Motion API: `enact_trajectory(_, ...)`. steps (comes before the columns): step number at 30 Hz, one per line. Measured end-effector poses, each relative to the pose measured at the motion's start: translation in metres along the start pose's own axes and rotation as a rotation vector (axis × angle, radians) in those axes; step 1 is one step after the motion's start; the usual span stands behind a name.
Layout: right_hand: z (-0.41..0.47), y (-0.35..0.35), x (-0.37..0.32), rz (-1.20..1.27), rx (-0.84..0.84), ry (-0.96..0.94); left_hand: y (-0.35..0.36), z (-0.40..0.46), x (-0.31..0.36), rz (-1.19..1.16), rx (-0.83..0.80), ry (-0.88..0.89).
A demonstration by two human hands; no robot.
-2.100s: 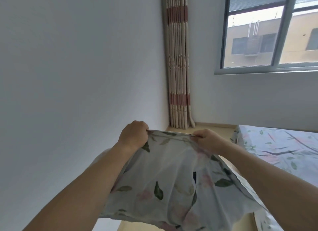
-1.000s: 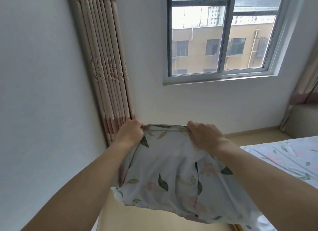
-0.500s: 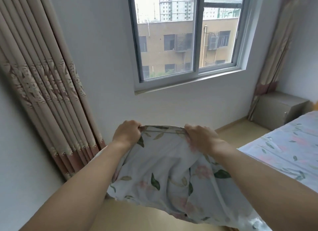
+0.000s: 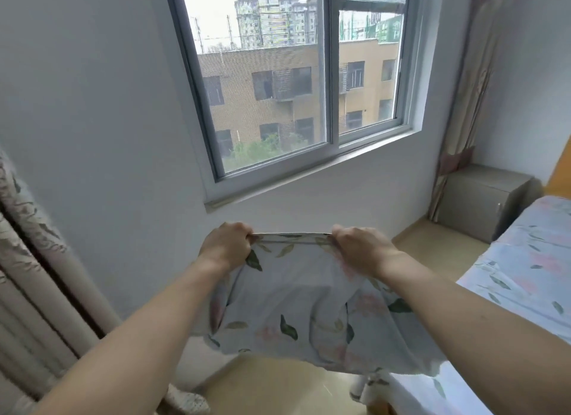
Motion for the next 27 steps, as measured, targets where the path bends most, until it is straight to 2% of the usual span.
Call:
enact_trajectory(8,0.095,0.034,0.061,-0.051,0.013,0.168,0.034,0.153,0.011,-0.051,-0.029,0.161)
enact_trajectory(17,0.168,0.056,0.106,-0.182,-0.072,0.499,0.078,0.305,0.037,-0.068,-0.154,0.483)
enact_trajectory(21,0.179,0.052,0.117,-0.225,-0.048,0.650,0.085,0.352,0.067,-0.117,-0.144,0.641)
enact_trajectory(27,0.181,0.038,0.119,-0.353,-0.103,0.794,0.103,0.389,0.117,-0.255,-0.270,0.747)
Point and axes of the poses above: each hand's wrist, its own z-axis towards the middle knuckle, its own y-axis out of the palm, x = y × z, the point moved 5 cm from there along z, towards the middle knuckle, and after that the axes turned 15 degrees about -y, right-handed, at the moved point
